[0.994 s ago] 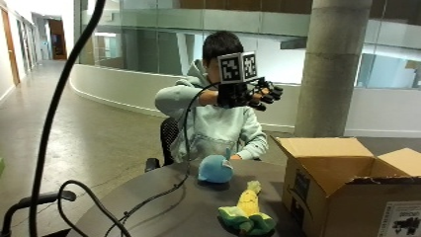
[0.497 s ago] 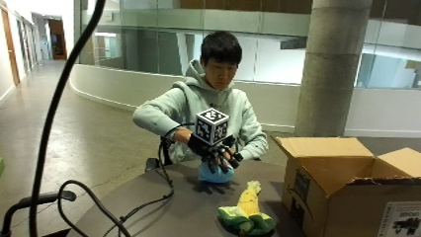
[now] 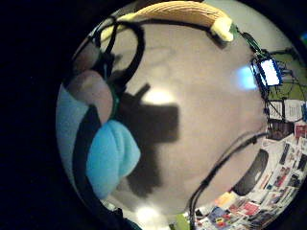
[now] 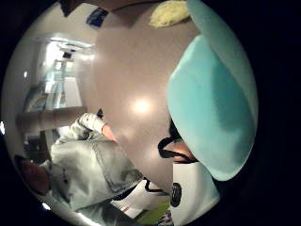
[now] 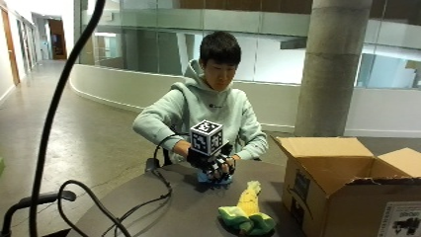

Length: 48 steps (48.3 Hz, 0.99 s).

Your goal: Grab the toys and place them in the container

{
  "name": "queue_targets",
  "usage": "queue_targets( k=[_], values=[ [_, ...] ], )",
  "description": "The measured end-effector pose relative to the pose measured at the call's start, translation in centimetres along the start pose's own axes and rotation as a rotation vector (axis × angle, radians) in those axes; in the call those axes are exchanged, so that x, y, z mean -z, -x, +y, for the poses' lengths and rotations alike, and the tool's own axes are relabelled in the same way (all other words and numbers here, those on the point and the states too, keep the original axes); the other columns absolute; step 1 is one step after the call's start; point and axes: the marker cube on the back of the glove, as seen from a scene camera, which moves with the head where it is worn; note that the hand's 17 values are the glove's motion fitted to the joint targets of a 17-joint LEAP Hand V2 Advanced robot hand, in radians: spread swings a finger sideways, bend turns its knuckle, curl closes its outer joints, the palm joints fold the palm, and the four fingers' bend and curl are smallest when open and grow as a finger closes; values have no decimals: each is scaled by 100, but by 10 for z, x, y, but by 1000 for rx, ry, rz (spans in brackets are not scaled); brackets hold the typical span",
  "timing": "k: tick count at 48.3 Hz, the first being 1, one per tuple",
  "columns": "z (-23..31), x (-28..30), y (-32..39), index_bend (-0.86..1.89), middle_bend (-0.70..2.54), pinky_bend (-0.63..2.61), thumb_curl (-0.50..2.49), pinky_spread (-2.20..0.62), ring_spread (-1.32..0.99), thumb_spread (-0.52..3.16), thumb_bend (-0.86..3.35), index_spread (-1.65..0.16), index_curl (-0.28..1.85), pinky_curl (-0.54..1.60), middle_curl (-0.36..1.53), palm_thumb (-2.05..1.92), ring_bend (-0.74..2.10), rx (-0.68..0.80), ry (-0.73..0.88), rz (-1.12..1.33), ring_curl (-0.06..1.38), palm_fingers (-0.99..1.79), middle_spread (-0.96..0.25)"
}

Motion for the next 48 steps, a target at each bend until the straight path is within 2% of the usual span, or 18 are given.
queue_targets(
  k=[4,10,20,28,37,48],
  values=[
    [-8,1,-3,13,36,106,43,-23,-23,125,19,-26,16,43,33,47,103,2,-33,-39,45,75,-11],
    [-17,4,5,21,49,117,53,-30,-29,105,21,-27,18,48,40,62,110,10,-29,-35,51,98,-17],
    [-30,17,24,36,71,112,64,-35,-33,79,19,-31,24,51,54,69,117,22,158,-78,57,110,-24],
    [-37,47,55,54,85,111,71,-37,-35,62,16,-34,33,53,65,69,122,33,185,-149,60,109,-28],
    [-57,119,86,65,91,114,79,-38,-35,49,14,-35,42,55,75,69,126,66,79,-181,63,102,-30],
    [-115,235,98,73,96,118,86,-39,-35,39,12,-36,54,59,86,69,133,102,-224,-201,66,96,-31]
  ],
)
